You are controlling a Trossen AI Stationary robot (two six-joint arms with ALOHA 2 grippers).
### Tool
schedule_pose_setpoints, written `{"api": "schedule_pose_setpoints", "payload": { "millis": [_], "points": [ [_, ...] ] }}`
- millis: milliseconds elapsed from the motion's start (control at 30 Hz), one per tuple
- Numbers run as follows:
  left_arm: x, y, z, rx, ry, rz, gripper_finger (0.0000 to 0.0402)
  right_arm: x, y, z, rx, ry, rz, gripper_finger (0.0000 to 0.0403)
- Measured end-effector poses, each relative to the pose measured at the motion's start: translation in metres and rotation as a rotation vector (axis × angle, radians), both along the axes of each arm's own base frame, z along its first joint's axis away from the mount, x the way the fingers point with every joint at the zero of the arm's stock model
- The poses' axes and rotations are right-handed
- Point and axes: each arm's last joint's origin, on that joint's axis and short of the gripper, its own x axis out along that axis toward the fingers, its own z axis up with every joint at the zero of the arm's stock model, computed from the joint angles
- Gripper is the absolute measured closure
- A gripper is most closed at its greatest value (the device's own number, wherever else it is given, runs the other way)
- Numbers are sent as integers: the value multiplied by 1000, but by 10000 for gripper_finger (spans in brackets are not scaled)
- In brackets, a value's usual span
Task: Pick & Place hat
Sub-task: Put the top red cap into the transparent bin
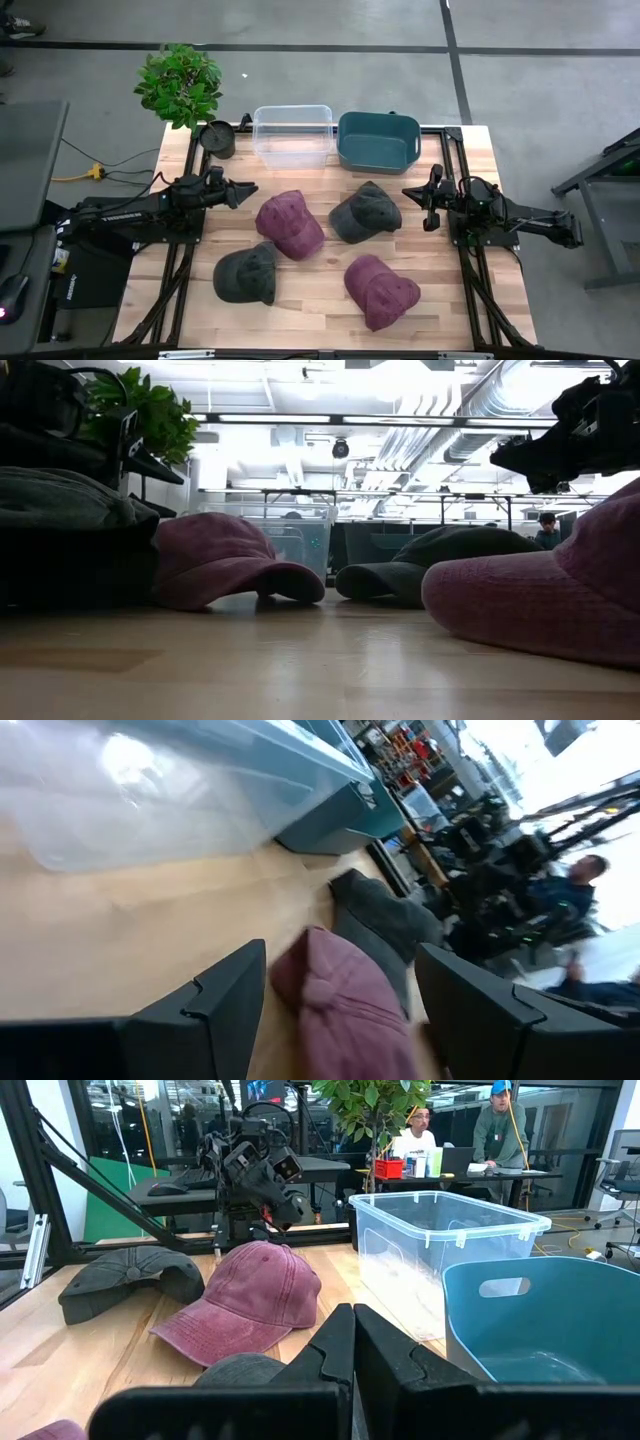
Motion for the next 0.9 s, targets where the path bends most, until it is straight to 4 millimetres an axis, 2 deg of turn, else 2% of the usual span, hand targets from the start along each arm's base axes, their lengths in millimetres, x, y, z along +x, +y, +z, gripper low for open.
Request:
{"api": "schedule_pose_setpoints", "payload": {
  "millis": [300, 433, 700, 900],
  "points": [
    [0, -1, 3, -89, -48, -4, 160, 0, 0, 0, 0, 0, -1, 402],
    [0, -1, 0, -117, -21, -21, 160, 0, 0, 0, 0, 0, 0, 402],
    [1, -3, -6, -297, 52, -61, 160, 0, 0, 0, 0, -1, 0, 402],
    [5, -3, 2, -357, 58, -68, 160, 0, 0, 0, 0, 0, 0, 402]
  ]
}}
